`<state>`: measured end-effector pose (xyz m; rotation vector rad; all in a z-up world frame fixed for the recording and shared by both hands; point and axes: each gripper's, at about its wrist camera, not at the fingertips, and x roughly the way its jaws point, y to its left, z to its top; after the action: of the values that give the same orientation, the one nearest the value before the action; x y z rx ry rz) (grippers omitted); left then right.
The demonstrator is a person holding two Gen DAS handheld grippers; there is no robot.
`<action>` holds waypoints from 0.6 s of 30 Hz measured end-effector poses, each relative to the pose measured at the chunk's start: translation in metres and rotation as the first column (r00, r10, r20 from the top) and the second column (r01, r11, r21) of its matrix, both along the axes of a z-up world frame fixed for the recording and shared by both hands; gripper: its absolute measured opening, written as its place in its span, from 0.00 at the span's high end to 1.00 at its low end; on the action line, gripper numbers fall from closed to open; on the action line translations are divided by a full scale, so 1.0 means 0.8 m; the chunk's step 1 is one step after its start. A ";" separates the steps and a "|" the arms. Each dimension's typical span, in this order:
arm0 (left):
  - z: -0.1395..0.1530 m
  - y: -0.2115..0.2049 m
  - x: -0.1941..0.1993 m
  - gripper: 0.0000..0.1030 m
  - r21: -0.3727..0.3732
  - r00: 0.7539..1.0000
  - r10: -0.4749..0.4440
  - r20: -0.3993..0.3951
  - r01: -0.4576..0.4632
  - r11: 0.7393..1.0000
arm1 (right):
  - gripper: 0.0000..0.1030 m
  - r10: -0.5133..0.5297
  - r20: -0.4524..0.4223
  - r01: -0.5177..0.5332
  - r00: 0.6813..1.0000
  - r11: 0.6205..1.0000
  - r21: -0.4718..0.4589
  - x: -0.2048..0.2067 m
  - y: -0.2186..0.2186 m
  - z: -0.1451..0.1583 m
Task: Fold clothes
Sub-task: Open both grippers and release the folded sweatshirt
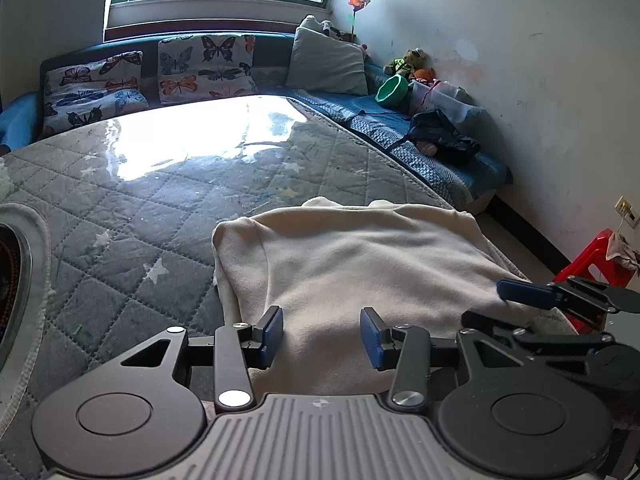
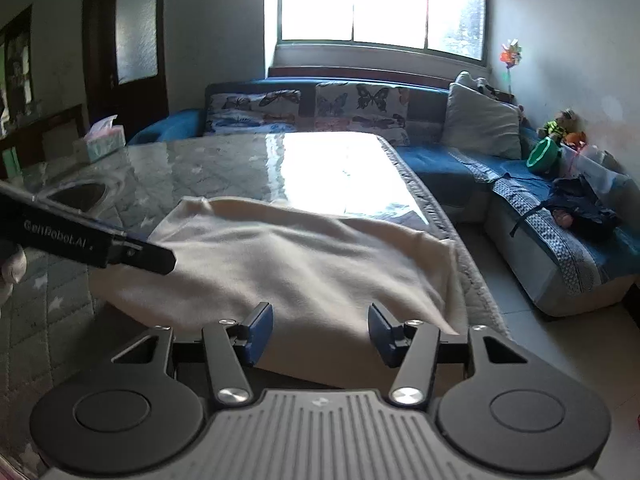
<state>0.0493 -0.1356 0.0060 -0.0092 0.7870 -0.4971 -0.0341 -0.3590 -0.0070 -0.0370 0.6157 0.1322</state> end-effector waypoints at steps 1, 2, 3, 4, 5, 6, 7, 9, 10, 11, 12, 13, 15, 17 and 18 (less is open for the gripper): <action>-0.001 0.000 0.000 0.55 0.001 1.000 0.001 -0.002 -0.001 1.000 | 0.46 -0.012 -0.004 0.012 1.000 1.000 0.009 -0.001 -0.005 -0.001; -0.002 0.001 0.000 0.55 0.004 1.000 0.002 -0.004 -0.002 1.000 | 0.46 -0.025 -0.009 0.025 1.000 1.000 0.018 -0.001 -0.009 -0.002; -0.004 0.001 -0.001 0.55 0.005 1.000 0.003 -0.006 -0.003 1.000 | 0.47 -0.035 -0.013 0.035 0.999 0.999 0.024 -0.003 -0.014 -0.003; -0.004 0.002 -0.001 0.55 0.006 1.000 0.003 -0.006 -0.003 1.000 | 0.47 -0.044 -0.016 0.044 0.999 0.999 0.029 -0.006 -0.018 -0.004; -0.004 0.002 -0.003 0.55 0.006 1.000 0.002 -0.006 -0.002 1.000 | 0.46 -0.051 -0.016 0.052 0.999 0.998 0.032 -0.008 -0.022 -0.005; -0.005 0.002 -0.003 0.55 0.006 1.000 0.003 -0.007 -0.003 1.000 | 0.46 -0.058 -0.016 0.059 0.998 0.998 0.037 -0.009 -0.025 -0.005; -0.005 0.002 -0.003 0.55 0.004 1.000 0.005 -0.012 -0.005 1.000 | 0.46 -0.066 -0.018 0.067 0.998 0.997 0.045 -0.010 -0.029 -0.006; -0.006 0.003 -0.004 0.54 -0.001 1.000 0.009 -0.019 -0.009 1.000 | 0.45 -0.078 -0.023 0.079 0.997 0.995 0.061 -0.012 -0.035 -0.007; -0.005 0.003 -0.004 0.53 -0.003 1.000 0.010 -0.020 -0.010 1.000 | 0.45 -0.079 -0.027 0.081 0.996 0.994 0.070 -0.012 -0.036 -0.008; -0.005 0.003 -0.006 0.52 -0.003 1.000 0.011 -0.020 -0.011 1.000 | 0.43 -0.079 -0.025 0.080 0.997 0.994 0.074 -0.013 -0.036 -0.007; -0.004 0.004 -0.007 0.49 -0.004 1.000 0.012 -0.020 -0.012 1.000 | 0.42 -0.076 -0.019 0.078 0.997 0.994 0.075 -0.014 -0.036 -0.006; -0.003 0.004 -0.008 0.46 -0.004 1.000 0.013 -0.019 -0.013 1.000 | 0.36 -0.074 -0.012 0.075 0.997 0.994 0.076 -0.015 -0.035 -0.005; -0.002 0.005 -0.011 0.45 -0.003 1.000 0.013 -0.018 -0.013 1.000 | 0.31 -0.072 0.001 0.071 0.997 0.994 0.081 -0.016 -0.033 -0.002; -0.002 0.006 -0.014 0.43 -0.002 1.000 0.012 -0.016 -0.012 1.000 | 0.28 -0.069 0.012 0.068 0.998 0.994 0.085 -0.019 -0.031 0.000; -0.002 0.006 -0.016 0.42 -0.003 1.000 0.012 -0.014 -0.012 1.000 | 0.26 -0.068 0.015 0.066 0.998 0.994 0.086 -0.020 -0.030 0.000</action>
<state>0.0369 -0.1307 0.0047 -0.0200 0.7999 -0.4870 -0.0499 -0.3829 -0.0067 0.0653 0.5920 0.0930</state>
